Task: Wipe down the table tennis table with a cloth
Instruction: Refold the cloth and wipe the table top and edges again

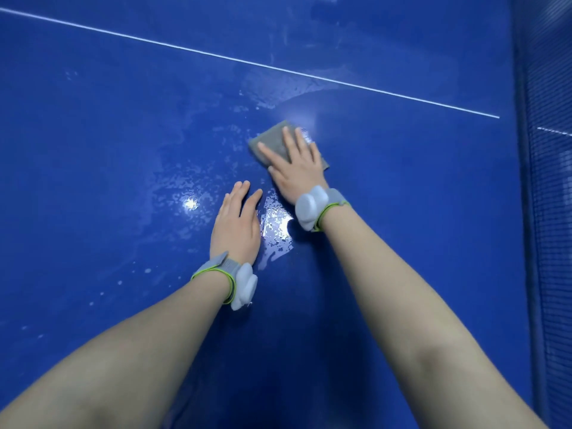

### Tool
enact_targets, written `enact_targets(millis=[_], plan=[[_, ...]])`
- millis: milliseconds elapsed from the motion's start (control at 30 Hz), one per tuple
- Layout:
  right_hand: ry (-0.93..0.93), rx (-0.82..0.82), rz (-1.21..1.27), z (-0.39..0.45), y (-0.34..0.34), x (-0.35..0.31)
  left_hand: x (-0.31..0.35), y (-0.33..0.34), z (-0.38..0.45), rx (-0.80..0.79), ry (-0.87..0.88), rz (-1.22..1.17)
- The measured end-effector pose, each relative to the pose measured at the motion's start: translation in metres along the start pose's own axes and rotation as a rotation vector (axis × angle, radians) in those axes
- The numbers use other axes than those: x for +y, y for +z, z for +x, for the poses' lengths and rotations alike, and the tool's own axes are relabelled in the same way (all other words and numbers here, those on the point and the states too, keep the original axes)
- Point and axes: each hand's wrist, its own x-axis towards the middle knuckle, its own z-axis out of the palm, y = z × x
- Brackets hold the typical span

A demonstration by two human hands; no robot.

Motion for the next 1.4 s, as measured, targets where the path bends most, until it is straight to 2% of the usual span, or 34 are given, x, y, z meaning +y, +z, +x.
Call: enact_targets(millis=[100, 167, 267, 333, 400, 567, 633, 700, 767, 867, 967, 1033, 1167, 1233, 1300, 1333, 1400], plan=[[-0.133, -0.058, 0.045, -0.019, -0.001, 0.009, -0.009, -0.007, -0.019, -0.036, 0.030, -0.023], [0.007, -0.018, 0.088, -0.026, -0.002, 0.027, -0.014, -0.012, -0.032, -0.048, 0.046, -0.054], [0.355, 0.073, 0.080, -0.037, 0.004, 0.039, -0.017, -0.019, -0.044, -0.072, 0.064, -0.080], [0.437, 0.091, 0.067, -0.043, 0.008, 0.027, -0.018, -0.021, -0.049, -0.076, 0.062, -0.088], [0.383, 0.071, 0.048, -0.053, 0.013, 0.002, -0.019, -0.025, -0.062, -0.079, 0.053, -0.095], [0.061, -0.030, 0.014, -0.084, 0.031, -0.054, -0.028, -0.028, -0.077, -0.145, 0.055, -0.083], [-0.070, -0.082, 0.016, -0.100, 0.032, -0.058, -0.031, -0.031, -0.082, -0.177, 0.050, -0.074], [-0.120, -0.093, 0.032, -0.111, 0.029, -0.047, -0.032, -0.035, -0.089, -0.208, 0.041, -0.078], [0.015, -0.046, 0.069, -0.116, 0.028, -0.031, -0.034, -0.039, -0.097, -0.221, 0.035, -0.088], [0.358, 0.051, 0.081, -0.122, 0.032, -0.018, -0.043, -0.044, -0.115, -0.222, 0.031, -0.075], [0.481, 0.070, 0.067, -0.128, 0.040, -0.038, -0.051, -0.048, -0.133, -0.214, 0.025, -0.059], [0.428, 0.064, 0.072, -0.134, 0.047, -0.060, -0.053, -0.049, -0.143, -0.214, 0.014, -0.055], [0.150, -0.002, 0.052, -0.162, 0.063, -0.103, -0.054, -0.051, -0.155, -0.218, -0.010, -0.039], [-0.028, -0.035, 0.062, -0.184, 0.067, -0.110, -0.055, -0.053, -0.163, -0.235, -0.012, -0.029], [-0.144, 0.011, 0.084, -0.195, 0.068, -0.096, -0.058, -0.054, -0.169, -0.244, -0.011, -0.024], [-0.136, 0.051, 0.077, -0.200, 0.066, -0.087, -0.060, -0.056, -0.174, -0.246, -0.008, -0.023], [0.019, 0.032, 0.048, -0.206, 0.063, -0.068, -0.065, -0.061, -0.185, -0.250, 0.004, -0.023]])
